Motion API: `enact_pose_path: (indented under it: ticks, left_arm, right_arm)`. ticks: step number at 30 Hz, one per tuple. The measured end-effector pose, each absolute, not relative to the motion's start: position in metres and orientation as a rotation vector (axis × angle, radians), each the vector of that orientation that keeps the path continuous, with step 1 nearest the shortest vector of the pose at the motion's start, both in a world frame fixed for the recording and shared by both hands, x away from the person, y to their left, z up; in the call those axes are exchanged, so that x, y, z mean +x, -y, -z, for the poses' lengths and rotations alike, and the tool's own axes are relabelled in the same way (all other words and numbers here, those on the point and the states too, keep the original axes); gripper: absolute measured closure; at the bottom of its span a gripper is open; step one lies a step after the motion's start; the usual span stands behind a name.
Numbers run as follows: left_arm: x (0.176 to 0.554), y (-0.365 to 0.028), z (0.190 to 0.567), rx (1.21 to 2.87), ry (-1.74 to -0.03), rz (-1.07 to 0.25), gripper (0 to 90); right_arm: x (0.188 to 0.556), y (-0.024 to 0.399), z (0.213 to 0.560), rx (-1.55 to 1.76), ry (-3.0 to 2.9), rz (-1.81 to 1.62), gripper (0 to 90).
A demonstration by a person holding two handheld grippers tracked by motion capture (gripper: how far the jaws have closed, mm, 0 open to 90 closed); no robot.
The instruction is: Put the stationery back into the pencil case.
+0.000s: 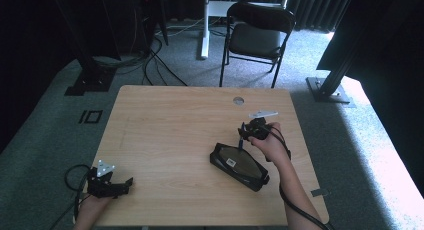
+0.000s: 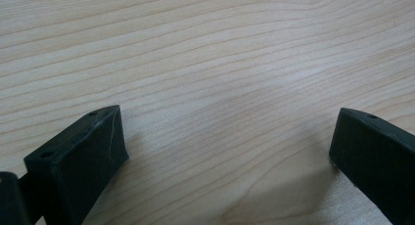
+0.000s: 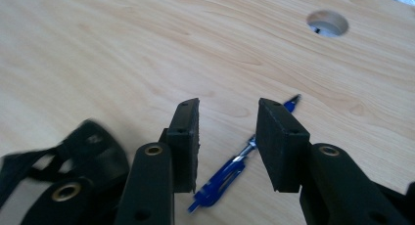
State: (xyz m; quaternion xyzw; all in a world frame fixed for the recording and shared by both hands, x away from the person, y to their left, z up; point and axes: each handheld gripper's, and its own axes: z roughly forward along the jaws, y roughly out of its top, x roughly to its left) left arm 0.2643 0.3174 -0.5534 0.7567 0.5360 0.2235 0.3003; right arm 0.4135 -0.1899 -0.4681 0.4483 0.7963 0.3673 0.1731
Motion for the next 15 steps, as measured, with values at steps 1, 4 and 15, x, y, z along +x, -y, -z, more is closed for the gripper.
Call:
enact_pose_path:
  ticks: [1, 4, 15]
  left_arm:
    - [0.264, -0.317, 0.553, 2.009, -1.423, -0.593, 0.5]
    - [0.264, -0.317, 0.553, 2.008, -1.423, -0.593, 0.6]
    - [0.264, -0.317, 0.553, 2.008, -1.423, -0.593, 0.6]
  right_arm:
    - [0.419, 0.190, 0.472, 1.302, -2.249, -1.041, 59.8]
    - [0.424, 0.189, 0.476, 1.322, -2.246, -1.019, 59.0]
    - [0.448, 0.188, 0.499, 1.450, -2.213, -0.934, 56.6]
